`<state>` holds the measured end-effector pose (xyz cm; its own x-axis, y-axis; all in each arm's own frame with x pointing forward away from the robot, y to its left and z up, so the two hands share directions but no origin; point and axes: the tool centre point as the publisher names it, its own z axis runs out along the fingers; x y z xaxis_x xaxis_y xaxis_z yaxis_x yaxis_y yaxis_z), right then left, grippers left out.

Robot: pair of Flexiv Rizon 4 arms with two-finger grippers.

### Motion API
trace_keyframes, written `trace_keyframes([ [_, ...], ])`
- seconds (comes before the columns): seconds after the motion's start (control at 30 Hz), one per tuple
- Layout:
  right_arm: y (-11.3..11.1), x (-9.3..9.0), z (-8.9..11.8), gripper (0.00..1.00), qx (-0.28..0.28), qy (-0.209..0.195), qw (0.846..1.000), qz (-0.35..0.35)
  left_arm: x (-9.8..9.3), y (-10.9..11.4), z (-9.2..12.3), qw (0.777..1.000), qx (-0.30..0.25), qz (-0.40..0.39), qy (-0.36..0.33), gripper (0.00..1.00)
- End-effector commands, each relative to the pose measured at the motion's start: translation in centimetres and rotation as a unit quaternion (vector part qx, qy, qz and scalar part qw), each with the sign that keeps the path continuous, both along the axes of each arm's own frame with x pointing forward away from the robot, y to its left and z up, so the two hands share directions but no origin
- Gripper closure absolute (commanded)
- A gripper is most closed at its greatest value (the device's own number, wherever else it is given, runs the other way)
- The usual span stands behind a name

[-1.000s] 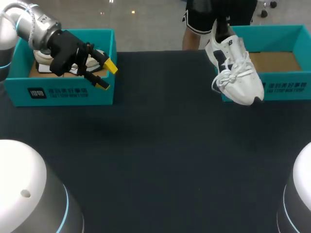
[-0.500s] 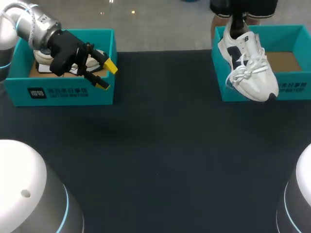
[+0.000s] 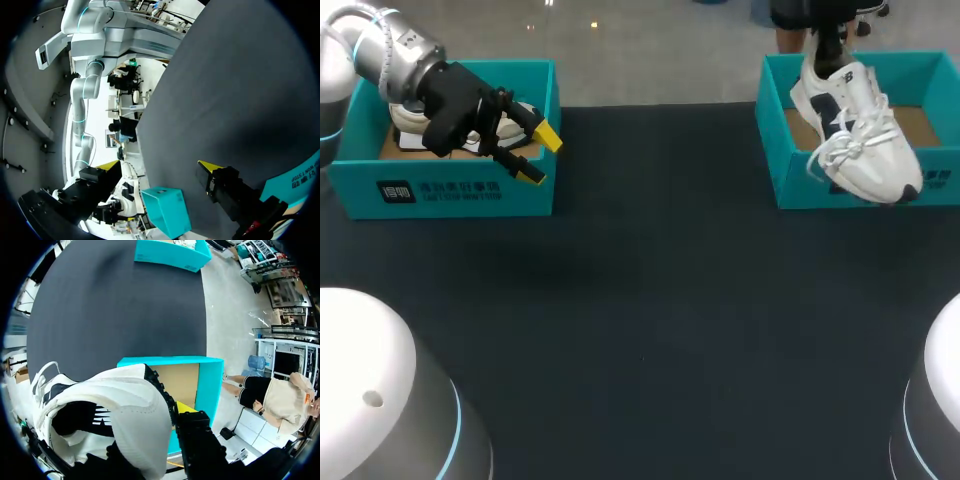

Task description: Take the shoe out of the shoebox, open the shoe tongue, remove and reinsert the insole, then place the shoe into the shoebox

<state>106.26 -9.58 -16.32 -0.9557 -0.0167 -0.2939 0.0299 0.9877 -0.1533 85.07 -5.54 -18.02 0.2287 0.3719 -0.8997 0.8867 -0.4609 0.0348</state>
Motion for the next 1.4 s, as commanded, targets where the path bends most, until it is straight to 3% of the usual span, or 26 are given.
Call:
trace_keyframes([
  [0.03,-4.5,1.9,0.6,1.0,0.008,0.028,1.0,-0.008,0.0,0.0,0.0,1.0,0.002,0.0,-0.001,0.0],
  [0.37,-12.8,4.7,-0.5,1.0,-0.016,0.055,0.995,-0.088,0.0,0.0,0.0,1.0,0.002,0.0,-0.001,0.0],
  [0.7,-18.6,4.7,-1.5,1.0,-0.005,0.059,0.99,-0.128,0.0,0.0,0.0,1.0,0.002,0.0,-0.001,0.0],
  [1.23,-23.6,3.3,-3.3,1.0,0.017,0.059,0.982,-0.176,0.0,0.0,0.0,1.0,0.002,0.0,-0.001,0.0],
  [1.4,-24.6,3.1,-3.5,1.0,0.015,0.05,0.97,-0.236,0.0,0.0,0.0,1.0,0.002,0.0,-0.001,0.0],
])
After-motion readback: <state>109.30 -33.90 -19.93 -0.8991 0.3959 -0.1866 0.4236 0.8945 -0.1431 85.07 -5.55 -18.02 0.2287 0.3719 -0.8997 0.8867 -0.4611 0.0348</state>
